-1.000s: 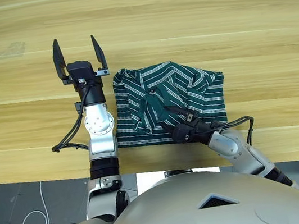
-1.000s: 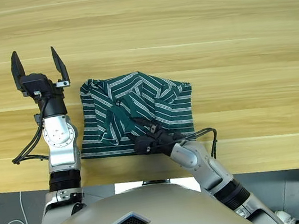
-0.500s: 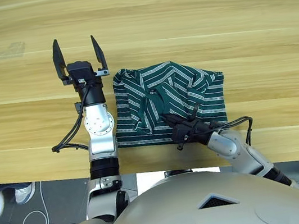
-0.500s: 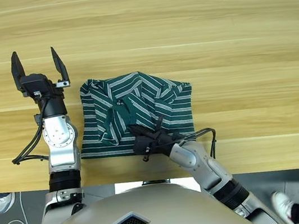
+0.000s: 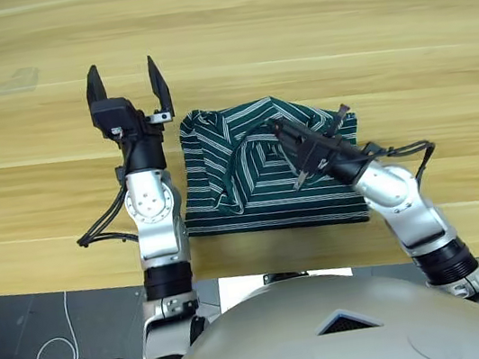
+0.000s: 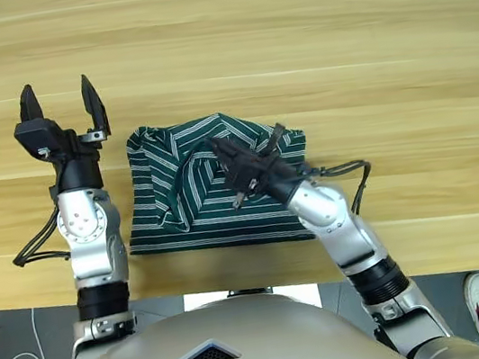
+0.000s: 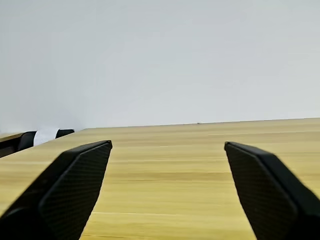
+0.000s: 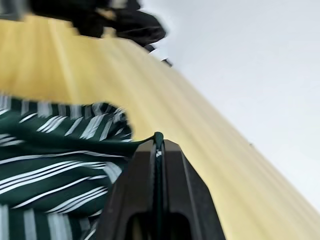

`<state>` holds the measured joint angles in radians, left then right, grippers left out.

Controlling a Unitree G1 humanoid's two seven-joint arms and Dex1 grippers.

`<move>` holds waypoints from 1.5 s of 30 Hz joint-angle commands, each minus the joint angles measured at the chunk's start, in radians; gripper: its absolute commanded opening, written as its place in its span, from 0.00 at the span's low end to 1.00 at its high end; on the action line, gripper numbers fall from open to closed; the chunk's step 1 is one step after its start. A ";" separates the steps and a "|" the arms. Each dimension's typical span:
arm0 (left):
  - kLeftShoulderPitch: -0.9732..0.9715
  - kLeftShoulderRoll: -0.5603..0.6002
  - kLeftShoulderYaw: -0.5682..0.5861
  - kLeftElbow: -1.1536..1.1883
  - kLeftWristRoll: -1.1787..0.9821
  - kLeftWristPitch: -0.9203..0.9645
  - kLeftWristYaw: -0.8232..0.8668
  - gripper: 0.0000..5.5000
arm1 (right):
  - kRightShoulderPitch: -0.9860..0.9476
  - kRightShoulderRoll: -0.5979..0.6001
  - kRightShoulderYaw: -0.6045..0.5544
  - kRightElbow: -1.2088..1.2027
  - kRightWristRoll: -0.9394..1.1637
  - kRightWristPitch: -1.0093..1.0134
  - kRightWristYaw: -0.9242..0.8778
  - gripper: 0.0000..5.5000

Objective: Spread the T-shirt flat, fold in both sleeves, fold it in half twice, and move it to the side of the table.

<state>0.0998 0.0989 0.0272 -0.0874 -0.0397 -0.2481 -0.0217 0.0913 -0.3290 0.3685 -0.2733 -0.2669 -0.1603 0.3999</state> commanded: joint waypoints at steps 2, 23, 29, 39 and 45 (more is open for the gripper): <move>0.198 0.086 -0.103 -0.251 -0.043 0.113 -0.170 0.76 | -0.052 -0.033 -0.072 -0.076 0.056 0.032 0.040 0.00; 0.504 0.154 -0.390 -0.278 -0.006 0.084 -0.360 0.76 | -0.124 -0.022 -0.075 -0.097 0.042 0.043 0.038 0.00; 0.487 0.146 -0.377 -0.260 0.063 0.062 -0.300 0.76 | -0.124 -0.018 -0.073 -0.095 0.040 0.042 0.040 0.00; 0.470 0.143 -0.374 -0.231 0.058 0.056 -0.288 0.50 | -0.116 -0.018 -0.069 -0.088 0.035 0.038 0.036 0.00; 0.464 0.148 -0.374 -0.217 0.064 0.047 -0.291 0.31 | -0.116 -0.019 -0.069 -0.083 0.028 0.036 0.031 0.00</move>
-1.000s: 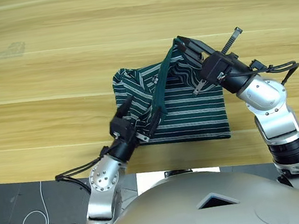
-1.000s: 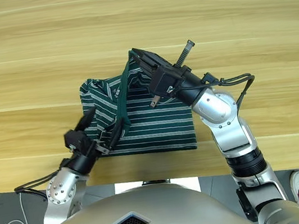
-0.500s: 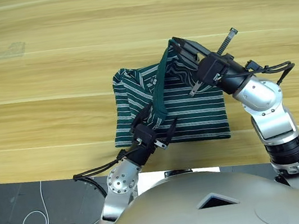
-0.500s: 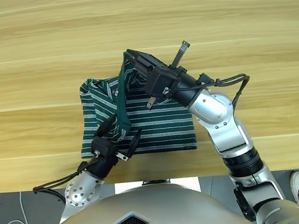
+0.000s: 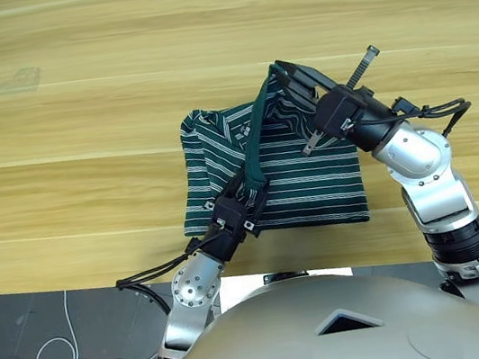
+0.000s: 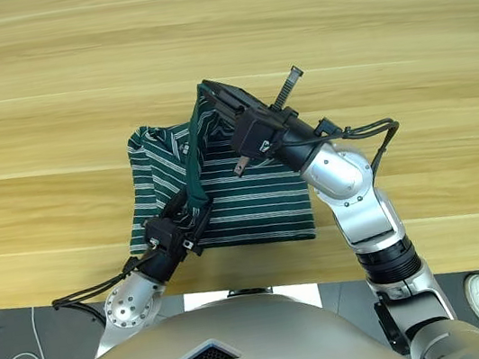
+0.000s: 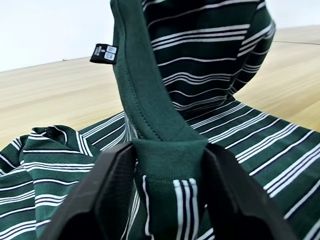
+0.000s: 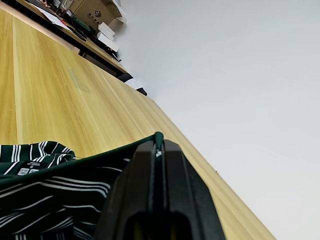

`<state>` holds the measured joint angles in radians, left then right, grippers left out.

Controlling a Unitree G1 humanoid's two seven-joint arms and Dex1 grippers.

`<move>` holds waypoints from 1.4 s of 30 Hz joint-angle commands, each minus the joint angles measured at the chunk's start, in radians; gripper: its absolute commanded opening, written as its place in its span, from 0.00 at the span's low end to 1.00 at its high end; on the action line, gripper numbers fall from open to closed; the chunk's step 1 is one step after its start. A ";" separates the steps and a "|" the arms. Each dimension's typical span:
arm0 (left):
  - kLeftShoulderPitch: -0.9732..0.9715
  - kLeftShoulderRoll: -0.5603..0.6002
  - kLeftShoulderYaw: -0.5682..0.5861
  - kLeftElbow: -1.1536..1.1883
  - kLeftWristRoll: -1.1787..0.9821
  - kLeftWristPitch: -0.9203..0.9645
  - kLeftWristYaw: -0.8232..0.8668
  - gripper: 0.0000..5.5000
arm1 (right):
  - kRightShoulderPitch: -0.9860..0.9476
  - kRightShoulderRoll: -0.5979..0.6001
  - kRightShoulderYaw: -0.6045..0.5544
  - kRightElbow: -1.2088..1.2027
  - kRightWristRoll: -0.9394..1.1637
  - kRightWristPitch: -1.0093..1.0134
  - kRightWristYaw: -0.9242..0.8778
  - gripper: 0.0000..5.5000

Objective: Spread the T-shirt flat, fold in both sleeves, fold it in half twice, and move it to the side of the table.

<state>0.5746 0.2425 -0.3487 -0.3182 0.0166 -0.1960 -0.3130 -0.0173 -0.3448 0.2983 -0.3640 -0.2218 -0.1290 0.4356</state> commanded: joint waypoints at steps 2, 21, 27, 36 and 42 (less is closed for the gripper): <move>-0.012 0.002 0.003 0.017 0.005 -0.007 0.002 0.25 | -0.006 -0.004 0.001 0.012 -0.021 0.001 -0.008 0.00; -0.083 0.087 0.190 -0.095 -0.045 0.034 -0.012 0.02 | 0.006 -0.018 -0.034 0.128 -0.020 -0.034 -0.041 0.00; -0.168 0.194 0.427 -0.222 -0.137 0.156 -0.039 0.02 | 0.016 -0.040 -0.095 0.132 0.063 -0.030 -0.013 0.00; -0.208 0.190 0.345 -0.223 -0.071 0.185 -0.072 0.02 | 0.045 -0.051 -0.091 0.134 0.099 -0.012 0.036 0.00; -0.306 0.276 0.340 -0.252 -0.034 0.221 -0.155 0.02 | 0.006 -0.089 -0.193 0.030 0.386 0.116 0.177 0.00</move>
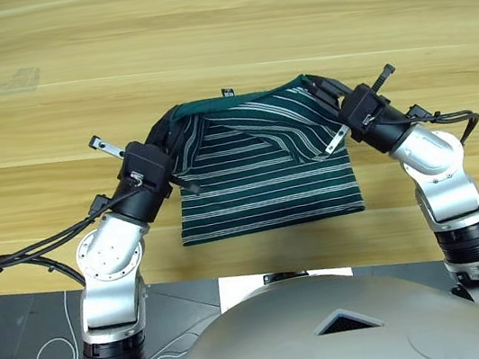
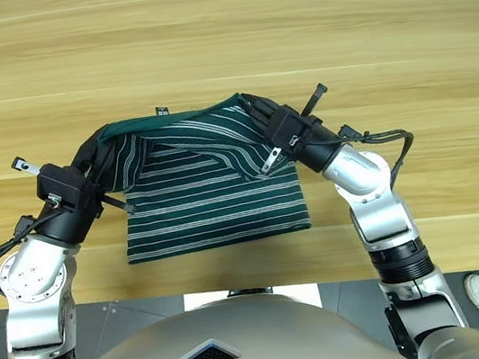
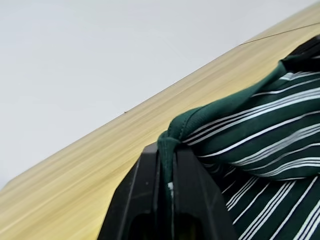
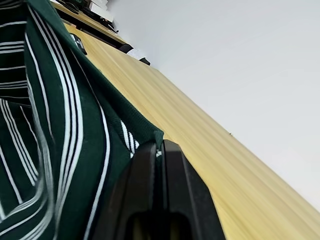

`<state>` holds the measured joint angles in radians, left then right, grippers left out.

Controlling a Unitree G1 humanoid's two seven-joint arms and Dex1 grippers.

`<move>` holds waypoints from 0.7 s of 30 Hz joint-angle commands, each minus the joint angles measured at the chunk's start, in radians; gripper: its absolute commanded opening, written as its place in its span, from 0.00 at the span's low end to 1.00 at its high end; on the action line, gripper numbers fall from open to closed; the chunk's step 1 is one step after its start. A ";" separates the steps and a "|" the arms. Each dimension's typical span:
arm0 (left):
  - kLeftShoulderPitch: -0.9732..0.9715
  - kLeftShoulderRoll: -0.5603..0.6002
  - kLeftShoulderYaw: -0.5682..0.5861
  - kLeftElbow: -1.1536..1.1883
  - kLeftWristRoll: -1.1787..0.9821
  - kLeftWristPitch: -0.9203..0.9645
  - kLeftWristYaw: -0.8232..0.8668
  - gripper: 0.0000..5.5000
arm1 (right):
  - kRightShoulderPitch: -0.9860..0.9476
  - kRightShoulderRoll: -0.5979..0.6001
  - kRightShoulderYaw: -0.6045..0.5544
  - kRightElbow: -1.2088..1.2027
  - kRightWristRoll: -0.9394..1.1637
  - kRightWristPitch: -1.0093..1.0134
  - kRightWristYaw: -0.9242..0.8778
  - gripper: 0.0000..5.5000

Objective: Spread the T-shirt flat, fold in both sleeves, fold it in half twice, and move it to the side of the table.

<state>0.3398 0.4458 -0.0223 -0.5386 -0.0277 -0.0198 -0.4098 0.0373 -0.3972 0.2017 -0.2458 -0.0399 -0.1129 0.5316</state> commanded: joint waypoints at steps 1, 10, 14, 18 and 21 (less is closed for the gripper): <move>-0.111 0.098 0.038 -0.042 -0.008 0.063 -0.079 0.02 | -0.094 -0.043 -0.142 -0.096 0.260 0.133 0.083 0.00; -1.282 0.187 -0.095 0.752 0.118 0.159 -0.264 0.02 | -1.012 -0.090 -0.250 0.716 0.211 0.126 0.029 0.00; -1.674 0.067 -0.209 1.259 0.254 0.061 -0.189 0.02 | -1.308 -0.053 -0.218 1.144 0.127 0.038 -0.064 0.00; -1.956 -0.041 -0.286 1.599 0.361 0.000 -0.017 0.02 | -1.520 -0.033 -0.183 1.384 0.043 -0.017 -0.226 0.00; -2.083 -0.075 -0.317 1.714 0.410 -0.026 0.092 0.02 | -1.622 -0.046 -0.182 1.455 0.013 -0.059 -0.314 0.00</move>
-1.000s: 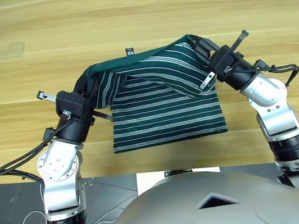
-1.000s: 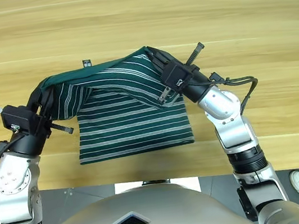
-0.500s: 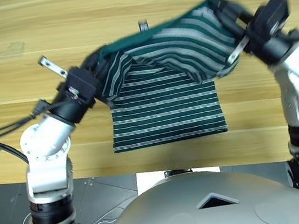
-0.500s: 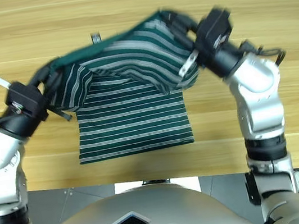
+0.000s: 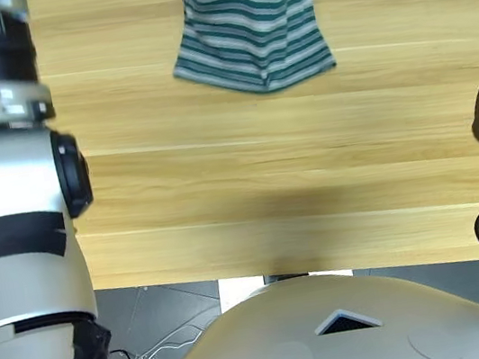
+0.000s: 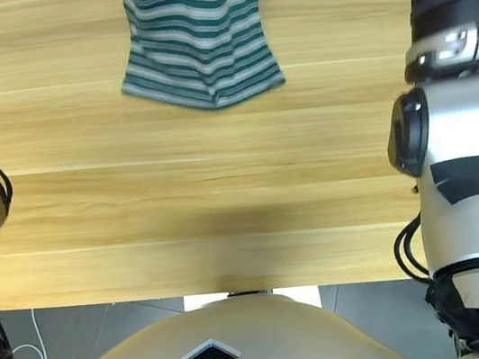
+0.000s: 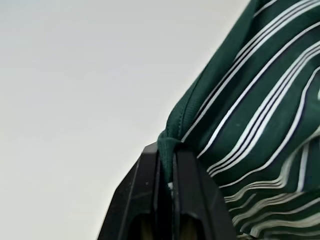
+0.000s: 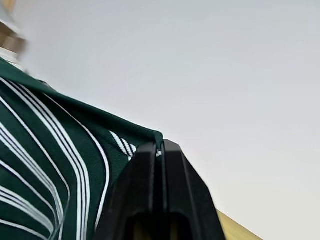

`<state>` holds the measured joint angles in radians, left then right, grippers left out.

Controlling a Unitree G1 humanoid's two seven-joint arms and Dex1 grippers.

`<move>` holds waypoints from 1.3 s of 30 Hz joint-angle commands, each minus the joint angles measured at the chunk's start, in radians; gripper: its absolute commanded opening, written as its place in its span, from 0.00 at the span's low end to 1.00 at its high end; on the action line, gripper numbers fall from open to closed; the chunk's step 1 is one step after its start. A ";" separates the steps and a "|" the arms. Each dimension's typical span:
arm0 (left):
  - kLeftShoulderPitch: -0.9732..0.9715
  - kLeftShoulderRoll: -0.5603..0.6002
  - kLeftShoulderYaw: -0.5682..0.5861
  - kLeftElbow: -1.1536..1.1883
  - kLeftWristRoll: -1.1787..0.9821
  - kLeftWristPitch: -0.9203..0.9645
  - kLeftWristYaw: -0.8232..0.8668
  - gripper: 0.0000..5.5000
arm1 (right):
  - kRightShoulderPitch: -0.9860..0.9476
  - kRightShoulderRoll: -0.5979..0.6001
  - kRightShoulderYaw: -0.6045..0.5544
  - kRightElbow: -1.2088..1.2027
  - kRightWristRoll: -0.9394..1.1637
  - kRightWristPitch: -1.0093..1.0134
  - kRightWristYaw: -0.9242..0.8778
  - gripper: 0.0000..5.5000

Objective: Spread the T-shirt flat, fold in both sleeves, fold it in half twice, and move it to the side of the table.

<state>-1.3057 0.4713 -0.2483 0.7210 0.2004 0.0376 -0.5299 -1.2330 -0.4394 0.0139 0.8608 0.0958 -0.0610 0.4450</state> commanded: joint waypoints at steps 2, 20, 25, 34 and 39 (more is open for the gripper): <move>-0.479 -0.103 -0.101 0.479 0.191 -0.115 0.199 0.02 | -0.382 -0.015 -0.016 0.365 -0.115 -0.146 -0.225 0.00; 0.766 0.289 -0.168 -0.599 0.147 -0.333 -0.363 0.02 | 0.527 -0.002 0.133 -0.563 -0.019 -0.038 0.391 0.00; 0.909 0.371 -0.067 -0.768 0.115 -0.277 -0.374 0.02 | 0.556 -0.091 0.058 -0.661 0.111 0.085 0.531 0.00; 1.150 0.450 -0.004 -1.148 0.062 -0.221 -0.438 0.02 | 0.776 -0.276 0.066 -0.969 0.304 0.169 0.864 0.00; 1.230 0.470 -0.019 -1.228 0.111 -0.256 -0.451 0.02 | 0.976 -0.286 0.270 -1.132 0.152 0.081 0.889 0.00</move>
<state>-0.0934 0.9253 -0.2638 -0.4873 0.2933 -0.2133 -0.9712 -0.2819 -0.7362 0.2274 -0.2362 0.3153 0.0677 1.3501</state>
